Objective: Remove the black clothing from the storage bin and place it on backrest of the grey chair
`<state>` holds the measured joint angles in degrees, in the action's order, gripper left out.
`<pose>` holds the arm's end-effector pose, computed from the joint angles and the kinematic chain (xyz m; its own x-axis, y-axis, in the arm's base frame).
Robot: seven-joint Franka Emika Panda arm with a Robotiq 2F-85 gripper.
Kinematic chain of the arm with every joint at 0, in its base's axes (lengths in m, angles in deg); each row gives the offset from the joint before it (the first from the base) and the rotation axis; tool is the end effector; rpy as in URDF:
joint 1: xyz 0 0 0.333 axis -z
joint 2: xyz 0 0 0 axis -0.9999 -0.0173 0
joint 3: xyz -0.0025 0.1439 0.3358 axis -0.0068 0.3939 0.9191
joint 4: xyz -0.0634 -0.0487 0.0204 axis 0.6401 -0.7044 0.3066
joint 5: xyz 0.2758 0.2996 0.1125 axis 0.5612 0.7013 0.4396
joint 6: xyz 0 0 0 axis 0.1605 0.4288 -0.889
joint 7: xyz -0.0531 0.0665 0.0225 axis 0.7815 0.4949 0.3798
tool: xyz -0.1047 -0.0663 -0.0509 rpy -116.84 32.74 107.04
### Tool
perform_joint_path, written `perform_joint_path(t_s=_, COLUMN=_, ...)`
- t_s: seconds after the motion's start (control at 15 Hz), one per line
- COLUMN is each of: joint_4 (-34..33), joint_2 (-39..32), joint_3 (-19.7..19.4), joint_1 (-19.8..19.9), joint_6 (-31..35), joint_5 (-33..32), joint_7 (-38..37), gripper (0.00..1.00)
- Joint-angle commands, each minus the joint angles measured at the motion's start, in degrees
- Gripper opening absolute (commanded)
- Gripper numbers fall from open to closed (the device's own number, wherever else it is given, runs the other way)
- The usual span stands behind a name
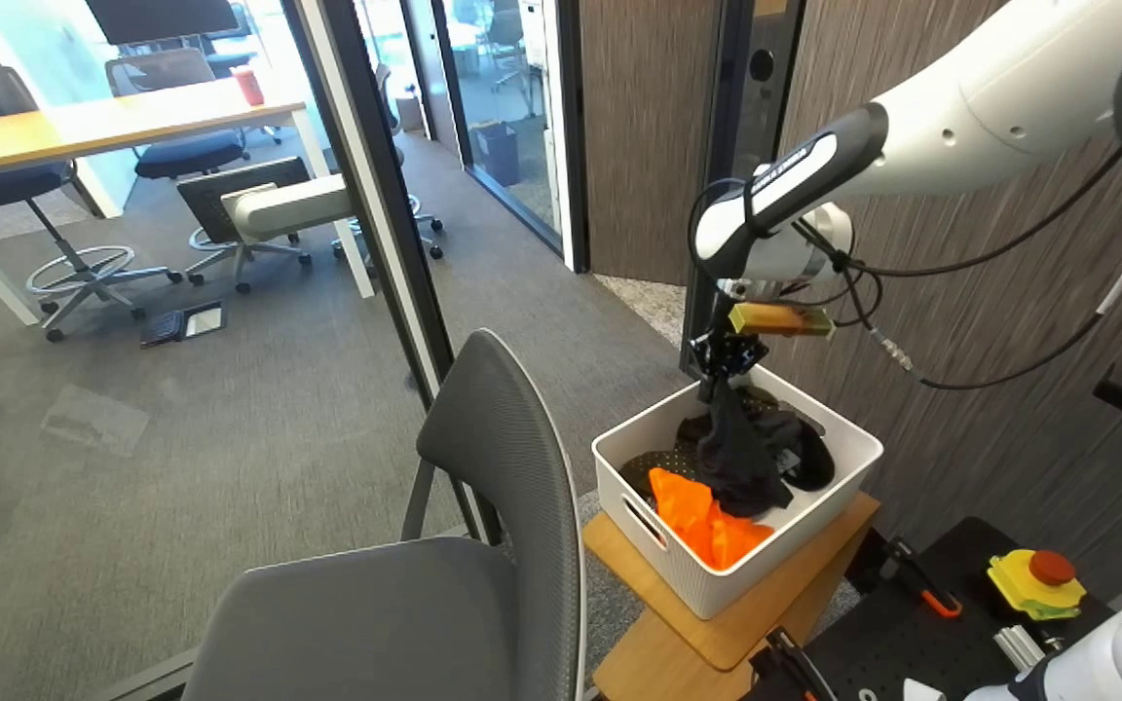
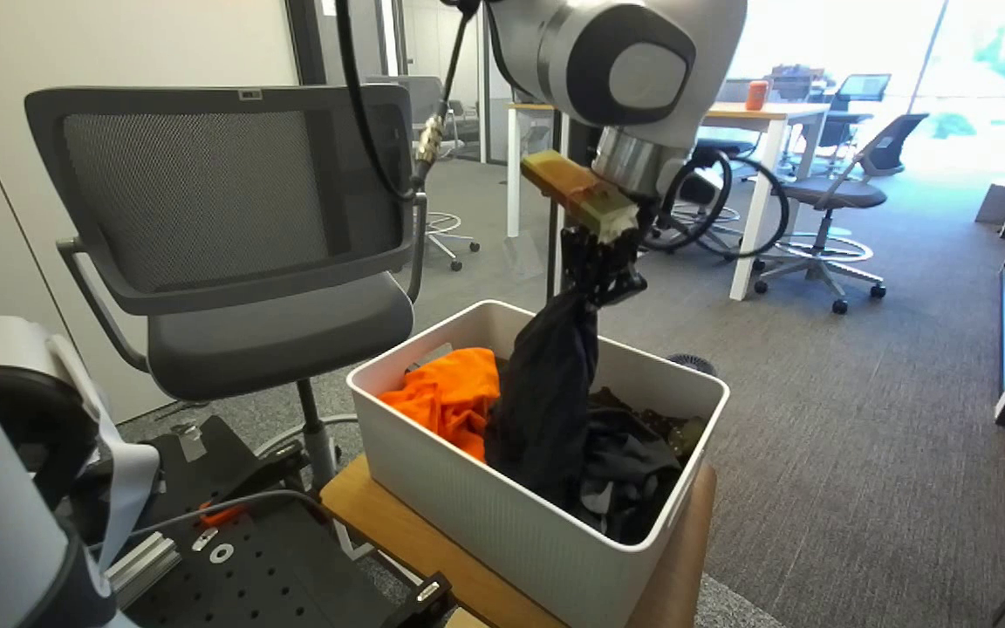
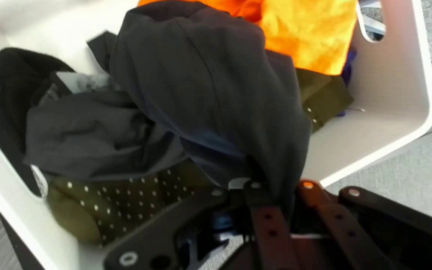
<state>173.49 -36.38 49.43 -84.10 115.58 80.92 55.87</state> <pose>0.5695 -0.0536 0.2688 0.9568 -0.2684 -0.1118 -0.2870 -0.9334 -0.2156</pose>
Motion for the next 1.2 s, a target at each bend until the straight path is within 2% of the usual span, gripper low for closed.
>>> perform_joint_path(t_s=0.0, joint_4=1.17, joint_2=10.63, joint_3=0.74, joint_1=-1.99, joint_6=-0.83, joint_5=-4.54, joint_7=-1.03, gripper=0.14)
perform_joint_path(t_s=0.2, joint_4=-0.16, joint_2=17.13, joint_3=1.68, joint_1=-4.21, joint_6=-1.14, joint_5=-10.70, joint_7=-3.58, gripper=0.13)
perform_joint_path(t_s=0.47, joint_4=-4.14, joint_2=24.16, joint_3=4.55, joint_1=-6.53, joint_6=-5.41, joint_5=-17.72, joint_7=-6.70, gripper=0.13)
perform_joint_path(t_s=0.8, joint_4=-12.80, joint_2=29.33, joint_3=9.79, joint_1=-9.76, joint_6=-15.94, joint_5=-22.65, joint_7=-8.31, gripper=0.12)
perform_joint_path(t_s=1.13, joint_4=-25.64, joint_2=29.10, joint_3=17.35, joint_1=-13.34, joint_6=-28.65, joint_5=-27.47, joint_7=-11.74, gripper=0.12)
